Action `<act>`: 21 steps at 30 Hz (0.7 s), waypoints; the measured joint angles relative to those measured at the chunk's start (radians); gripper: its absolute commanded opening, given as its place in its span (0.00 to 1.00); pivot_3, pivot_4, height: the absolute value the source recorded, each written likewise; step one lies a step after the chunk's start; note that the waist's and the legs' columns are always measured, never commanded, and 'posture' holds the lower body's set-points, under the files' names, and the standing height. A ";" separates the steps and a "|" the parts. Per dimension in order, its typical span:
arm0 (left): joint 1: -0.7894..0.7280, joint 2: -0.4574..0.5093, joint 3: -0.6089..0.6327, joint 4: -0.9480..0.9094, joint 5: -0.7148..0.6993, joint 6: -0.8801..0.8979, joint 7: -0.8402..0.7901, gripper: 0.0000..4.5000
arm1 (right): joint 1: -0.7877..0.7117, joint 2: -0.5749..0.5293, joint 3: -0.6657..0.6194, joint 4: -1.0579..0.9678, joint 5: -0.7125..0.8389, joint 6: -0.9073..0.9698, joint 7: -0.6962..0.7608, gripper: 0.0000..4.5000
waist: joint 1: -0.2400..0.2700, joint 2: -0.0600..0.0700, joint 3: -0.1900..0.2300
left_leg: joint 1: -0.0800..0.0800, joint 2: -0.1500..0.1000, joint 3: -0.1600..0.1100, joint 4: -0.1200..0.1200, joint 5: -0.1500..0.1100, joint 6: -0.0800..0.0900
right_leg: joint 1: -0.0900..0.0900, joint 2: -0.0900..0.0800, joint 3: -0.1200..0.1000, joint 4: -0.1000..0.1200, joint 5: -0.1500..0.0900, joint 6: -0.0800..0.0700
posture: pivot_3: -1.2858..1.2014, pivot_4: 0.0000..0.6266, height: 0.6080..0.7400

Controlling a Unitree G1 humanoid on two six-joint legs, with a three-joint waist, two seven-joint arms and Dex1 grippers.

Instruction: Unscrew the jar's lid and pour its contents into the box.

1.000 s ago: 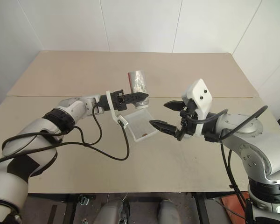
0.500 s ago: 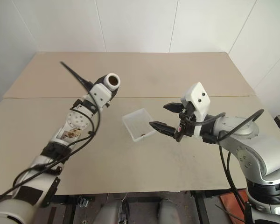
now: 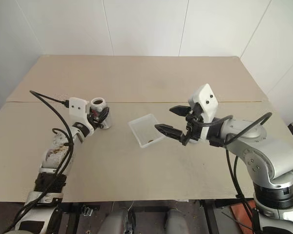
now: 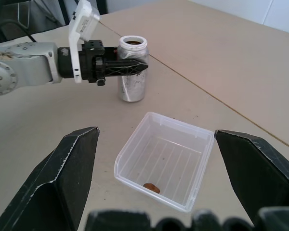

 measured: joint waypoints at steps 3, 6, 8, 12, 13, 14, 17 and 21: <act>0.023 -0.024 0.008 0.000 0.007 -0.042 -0.016 0.61 | 0.000 0.000 0.001 0.000 0.000 0.000 -0.006 1.00 | 0.001 0.000 0.000 | 0.000 0.000 0.000 0.000 0.000 0.000 | 0.000 0.000 0.000 -0.001 0.000 0.000 | 0.52 0.24 1.00; 0.058 -0.035 -0.008 0.006 0.020 -0.047 -0.042 0.79 | 0.000 0.000 0.001 0.000 0.001 0.000 -0.007 1.00 | 0.001 0.000 0.000 | 0.000 0.000 0.000 0.000 0.000 0.000 | 0.000 0.000 0.000 -0.001 0.000 0.000 | 0.52 0.24 1.00; 0.081 -0.034 -0.012 0.005 0.031 -0.050 -0.057 0.93 | 0.000 0.000 0.001 0.000 0.001 0.000 -0.006 1.00 | 0.000 0.000 0.000 | 0.000 0.000 0.000 0.000 0.000 0.001 | 0.000 0.000 0.001 -0.001 0.000 0.000 | 0.52 0.24 1.00; 0.125 -0.002 0.000 -0.040 0.034 -0.049 -0.077 1.00 | 0.000 -0.002 0.004 0.000 0.001 0.000 -0.004 1.00 | -0.002 0.000 0.000 | 0.001 0.000 0.001 -0.001 0.000 0.001 | -0.001 0.000 0.002 -0.001 0.000 0.000 | 0.52 0.24 1.00; 0.146 0.015 0.004 -0.071 0.031 -0.046 -0.089 1.00 | 0.000 -0.002 0.008 0.001 0.000 0.000 -0.003 1.00 | -0.004 0.000 0.000 | 0.001 0.001 0.001 -0.001 0.000 0.001 | -0.001 0.000 0.002 -0.001 0.000 0.000 | 0.52 0.24 1.00; 0.170 0.036 0.009 -0.101 0.028 -0.041 -0.107 1.00 | 0.002 -0.006 0.009 0.002 0.000 0.000 -0.001 1.00 | -0.006 0.000 0.000 | 0.001 0.001 0.001 -0.001 0.000 0.001 | -0.001 0.000 0.002 -0.001 0.000 0.000 | 0.52 0.24 1.00; 0.241 0.102 0.051 -0.180 -0.001 -0.025 -0.172 1.00 | 0.006 -0.022 0.015 0.012 -0.009 0.000 0.015 1.00 | -0.006 0.000 0.000 | 0.002 0.002 0.001 -0.002 0.000 0.001 | -0.001 0.000 0.003 -0.002 0.000 0.000 | 0.52 0.24 1.00; 0.379 0.271 0.138 -0.315 -0.099 0.008 -0.364 1.00 | 0.048 -0.064 0.017 0.023 -0.029 -0.025 0.058 1.00 | -0.009 0.000 0.000 | 0.003 0.002 0.002 -0.003 -0.001 0.001 | -0.002 0.000 0.004 -0.002 0.000 -0.001 | 0.52 0.24 1.00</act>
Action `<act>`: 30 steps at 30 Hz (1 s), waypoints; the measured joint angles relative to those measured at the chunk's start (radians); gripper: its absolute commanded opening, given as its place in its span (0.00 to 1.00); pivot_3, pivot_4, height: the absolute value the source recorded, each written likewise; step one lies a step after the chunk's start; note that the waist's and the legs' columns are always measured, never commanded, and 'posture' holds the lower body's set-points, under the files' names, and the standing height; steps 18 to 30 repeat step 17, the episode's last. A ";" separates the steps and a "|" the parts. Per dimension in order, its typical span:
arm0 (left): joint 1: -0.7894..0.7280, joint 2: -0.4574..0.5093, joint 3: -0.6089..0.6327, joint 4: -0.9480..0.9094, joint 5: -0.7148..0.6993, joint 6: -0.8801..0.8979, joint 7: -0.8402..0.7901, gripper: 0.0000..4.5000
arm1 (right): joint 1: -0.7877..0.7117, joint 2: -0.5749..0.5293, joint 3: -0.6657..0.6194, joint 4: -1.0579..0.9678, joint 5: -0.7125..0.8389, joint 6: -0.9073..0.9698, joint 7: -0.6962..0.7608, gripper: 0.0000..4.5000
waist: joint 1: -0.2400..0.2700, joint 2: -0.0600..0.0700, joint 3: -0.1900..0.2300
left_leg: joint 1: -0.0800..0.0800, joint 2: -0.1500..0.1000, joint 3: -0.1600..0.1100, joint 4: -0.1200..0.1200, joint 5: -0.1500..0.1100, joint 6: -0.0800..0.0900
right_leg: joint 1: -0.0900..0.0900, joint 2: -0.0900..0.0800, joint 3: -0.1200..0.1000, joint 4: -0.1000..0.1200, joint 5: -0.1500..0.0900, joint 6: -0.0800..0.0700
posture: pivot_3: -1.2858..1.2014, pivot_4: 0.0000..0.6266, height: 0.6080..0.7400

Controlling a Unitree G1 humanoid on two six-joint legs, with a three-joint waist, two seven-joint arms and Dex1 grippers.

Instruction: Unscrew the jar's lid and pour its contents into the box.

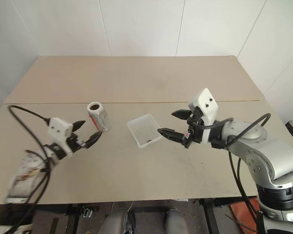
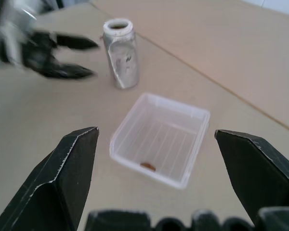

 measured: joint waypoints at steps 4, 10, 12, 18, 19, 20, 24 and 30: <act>0.081 0.131 0.082 -0.050 -0.076 -0.026 -0.201 1.00 | 0.061 -0.049 -0.008 0.038 -0.051 -0.090 0.069 1.00 | 0.008 0.000 0.000 | 0.001 0.000 0.001 0.000 0.000 0.000 | 0.000 0.000 0.000 0.000 0.000 0.000 | 0.52 0.24 1.00; 0.083 0.257 0.205 -0.041 -0.206 -0.017 -0.434 1.00 | 0.170 -0.120 -0.045 0.165 -0.146 -0.298 0.234 1.00 | 0.008 0.000 0.000 | 0.002 0.000 0.003 -0.001 0.000 0.000 | 0.000 0.000 0.002 0.000 0.000 0.000 | 0.52 0.24 1.00; 0.086 0.252 0.210 -0.050 -0.233 -0.014 -0.459 1.00 | 0.184 -0.131 -0.063 0.186 -0.161 -0.326 0.257 1.00 | 0.006 0.000 0.000 | 0.003 0.000 0.003 -0.001 0.000 0.000 | 0.000 0.001 0.002 0.000 0.000 0.000 | 0.52 0.24 1.00; 0.118 0.229 0.204 -0.095 -0.240 0.002 -0.453 1.00 | 0.206 -0.138 -0.104 0.179 -0.164 -0.330 0.256 1.00 | 0.001 0.000 0.000 | 0.003 0.000 0.003 -0.002 0.000 0.000 | 0.000 0.001 0.003 0.000 0.000 0.000 | 0.52 0.24 1.00; 0.118 0.229 0.204 -0.095 -0.240 0.002 -0.453 1.00 | 0.206 -0.138 -0.104 0.179 -0.164 -0.330 0.256 1.00 | 0.001 0.000 0.000 | 0.003 0.000 0.003 -0.002 0.000 0.000 | 0.000 0.001 0.003 0.000 0.000 0.000 | 0.52 0.24 1.00; 0.118 0.229 0.204 -0.095 -0.240 0.002 -0.453 1.00 | 0.206 -0.138 -0.104 0.179 -0.164 -0.330 0.256 1.00 | 0.001 0.000 0.000 | 0.003 0.000 0.003 -0.002 0.000 0.000 | 0.000 0.001 0.003 0.000 0.000 0.000 | 0.52 0.24 1.00; 0.118 0.229 0.204 -0.095 -0.240 0.002 -0.453 1.00 | 0.206 -0.138 -0.104 0.179 -0.164 -0.330 0.256 1.00 | 0.001 0.000 0.000 | 0.003 0.000 0.003 -0.002 0.000 0.000 | 0.000 0.001 0.003 0.000 0.000 0.000 | 0.52 0.24 1.00; 0.118 0.229 0.204 -0.095 -0.240 0.002 -0.453 1.00 | 0.206 -0.138 -0.104 0.179 -0.164 -0.330 0.256 1.00 | 0.001 0.000 0.000 | 0.003 0.000 0.003 -0.002 0.000 0.000 | 0.000 0.001 0.003 0.000 0.000 0.000 | 0.52 0.24 1.00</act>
